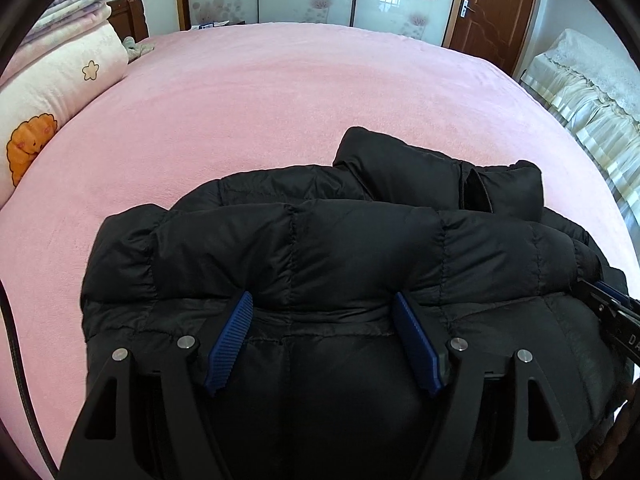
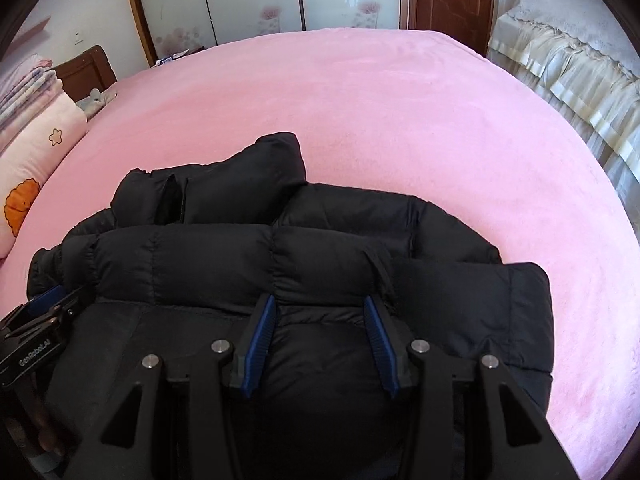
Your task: Fold large clothes
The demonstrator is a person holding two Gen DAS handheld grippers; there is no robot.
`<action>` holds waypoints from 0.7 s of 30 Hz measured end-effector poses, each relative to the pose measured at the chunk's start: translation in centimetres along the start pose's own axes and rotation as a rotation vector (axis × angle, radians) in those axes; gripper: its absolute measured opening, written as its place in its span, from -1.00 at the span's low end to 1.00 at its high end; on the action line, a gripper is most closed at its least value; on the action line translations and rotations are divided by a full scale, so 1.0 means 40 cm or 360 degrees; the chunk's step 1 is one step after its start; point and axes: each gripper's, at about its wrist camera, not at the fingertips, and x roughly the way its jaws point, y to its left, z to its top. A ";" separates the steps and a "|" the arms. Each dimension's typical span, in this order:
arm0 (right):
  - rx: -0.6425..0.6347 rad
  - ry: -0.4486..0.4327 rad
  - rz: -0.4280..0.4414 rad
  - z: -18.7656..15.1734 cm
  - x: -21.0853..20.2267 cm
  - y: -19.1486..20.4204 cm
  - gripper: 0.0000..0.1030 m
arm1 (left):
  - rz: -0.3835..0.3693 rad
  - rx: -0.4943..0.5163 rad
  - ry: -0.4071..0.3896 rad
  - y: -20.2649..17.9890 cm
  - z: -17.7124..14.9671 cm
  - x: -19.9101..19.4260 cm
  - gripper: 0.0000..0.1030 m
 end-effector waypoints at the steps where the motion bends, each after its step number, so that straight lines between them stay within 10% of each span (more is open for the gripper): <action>1: -0.0004 0.0006 0.0000 -0.001 -0.007 0.004 -0.08 | -0.0001 -0.0003 0.0001 0.002 0.001 -0.013 0.39; 21: -0.0017 -0.0269 0.0203 -0.118 -0.515 0.043 -0.08 | -0.0149 0.0057 -0.0307 -0.005 -0.084 -0.602 0.53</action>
